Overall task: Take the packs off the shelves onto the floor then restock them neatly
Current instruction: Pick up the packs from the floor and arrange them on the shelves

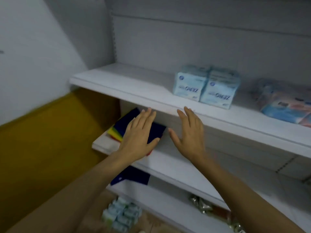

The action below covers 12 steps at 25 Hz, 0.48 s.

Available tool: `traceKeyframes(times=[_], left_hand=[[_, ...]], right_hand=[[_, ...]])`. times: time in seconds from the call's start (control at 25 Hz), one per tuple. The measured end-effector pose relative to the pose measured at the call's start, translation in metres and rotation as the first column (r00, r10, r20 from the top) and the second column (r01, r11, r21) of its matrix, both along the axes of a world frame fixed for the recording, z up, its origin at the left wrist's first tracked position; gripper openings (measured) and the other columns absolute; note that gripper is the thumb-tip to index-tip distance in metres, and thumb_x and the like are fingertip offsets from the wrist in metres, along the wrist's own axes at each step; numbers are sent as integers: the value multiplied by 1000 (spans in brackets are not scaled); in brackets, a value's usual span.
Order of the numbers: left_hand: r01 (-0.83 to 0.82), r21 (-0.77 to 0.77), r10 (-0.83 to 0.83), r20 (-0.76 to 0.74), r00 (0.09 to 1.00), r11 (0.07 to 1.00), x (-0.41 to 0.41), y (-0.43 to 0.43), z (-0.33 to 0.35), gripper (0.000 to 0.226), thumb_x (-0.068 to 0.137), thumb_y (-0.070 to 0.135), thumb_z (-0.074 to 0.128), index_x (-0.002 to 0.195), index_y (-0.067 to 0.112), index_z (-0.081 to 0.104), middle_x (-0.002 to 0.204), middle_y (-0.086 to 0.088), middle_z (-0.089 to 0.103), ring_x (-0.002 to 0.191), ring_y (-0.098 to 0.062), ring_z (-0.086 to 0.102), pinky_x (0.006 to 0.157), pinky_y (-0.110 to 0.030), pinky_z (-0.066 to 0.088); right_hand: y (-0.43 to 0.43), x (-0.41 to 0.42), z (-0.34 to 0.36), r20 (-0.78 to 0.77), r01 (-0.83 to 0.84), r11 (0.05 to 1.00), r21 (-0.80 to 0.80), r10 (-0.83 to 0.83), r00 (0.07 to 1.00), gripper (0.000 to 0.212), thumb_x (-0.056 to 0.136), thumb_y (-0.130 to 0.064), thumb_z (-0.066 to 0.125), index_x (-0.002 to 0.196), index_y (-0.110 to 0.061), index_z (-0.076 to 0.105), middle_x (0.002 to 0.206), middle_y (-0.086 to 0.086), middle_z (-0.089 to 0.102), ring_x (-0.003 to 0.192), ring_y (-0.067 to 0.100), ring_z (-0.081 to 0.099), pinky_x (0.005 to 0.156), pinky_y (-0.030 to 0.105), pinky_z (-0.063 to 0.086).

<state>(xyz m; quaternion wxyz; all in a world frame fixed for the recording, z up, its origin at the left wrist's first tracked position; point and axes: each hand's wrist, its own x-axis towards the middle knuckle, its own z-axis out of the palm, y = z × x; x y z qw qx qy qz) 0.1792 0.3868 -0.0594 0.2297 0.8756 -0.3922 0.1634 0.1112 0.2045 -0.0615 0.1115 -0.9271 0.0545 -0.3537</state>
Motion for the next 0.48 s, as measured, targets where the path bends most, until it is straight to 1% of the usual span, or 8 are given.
traceKeyframes(times=[0.08, 0.16, 0.24, 0.28, 0.32, 0.4, 0.44, 0.48], left_hand=[[-63, 136, 59, 36, 998, 989, -11, 46, -23, 83, 88, 44, 59, 153, 16, 16, 161, -8, 10, 148, -24, 9, 118, -46, 21], [-112, 234, 93, 92, 991, 966, -19, 91, -46, 80, 84, 45, 59, 151, 15, 25, 158, -12, 22, 145, -29, 23, 112, -48, 30], [-146, 303, 117, 113, 987, 942, -24, 130, -75, 79, 77, 42, 65, 144, 11, 36, 151, -16, 36, 139, -32, 36, 106, -49, 37], [-168, 357, 146, 90, 985, 919, -27, 149, -89, 76, 78, 40, 67, 143, 11, 38, 152, -15, 35, 139, -32, 35, 107, -49, 36], [-183, 428, 161, 89, 983, 885, -27, 165, -106, 74, 83, 39, 64, 145, 11, 35, 155, -14, 28, 143, -30, 27, 111, -48, 31], [-168, 607, 172, 52, 984, 777, -28, 197, -143, 75, 93, 39, 51, 152, 9, 16, 160, -13, 3, 148, -29, 7, 118, -49, 15], [-153, 644, 160, 49, 986, 749, -28, 212, -156, 79, 92, 40, 53, 152, 7, 13, 159, -14, 3, 148, -30, 9, 118, -50, 14], [-128, 663, 145, 30, 989, 737, -25, 230, -171, 85, 86, 41, 60, 150, 5, 17, 158, -16, 13, 146, -31, 19, 117, -51, 17]], right_hand=[[43, -2, -31, -111, -114, 993, 31, 117, 987, 65, 91, -50, 46, 142, -10, 40, 149, 17, 37, 138, 34, 33, 111, 48, 29], [80, -3, -63, -239, -191, 980, 59, 199, 950, 68, 91, -54, 42, 145, -11, 36, 150, 17, 35, 140, 35, 31, 111, 51, 30], [112, -4, -93, -384, -226, 970, 85, 241, 891, 73, 90, -58, 36, 147, -13, 33, 153, 15, 31, 141, 34, 28, 113, 51, 28], [125, -3, -108, -447, -230, 969, 95, 248, 859, 75, 89, -61, 32, 148, -14, 31, 154, 14, 30, 142, 34, 26, 114, 51, 25], [135, -4, -121, -492, -234, 968, 91, 248, 835, 78, 88, -63, 28, 149, -14, 29, 155, 14, 27, 143, 33, 24, 115, 50, 21], [151, -1, -148, -566, -250, 964, 89, 255, 783, 81, 86, -64, 23, 151, -15, 25, 157, 13, 23, 145, 33, 20, 116, 46, 13], [157, 2, -159, -601, -250, 963, 95, 256, 757, 83, 85, -65, 20, 151, -15, 23, 157, 13, 21, 146, 33, 17, 116, 44, 10], [165, 7, -174, -642, -250, 963, 103, 256, 722, 84, 84, -66, 19, 152, -16, 20, 158, 12, 18, 146, 32, 15, 116, 43, 7]])
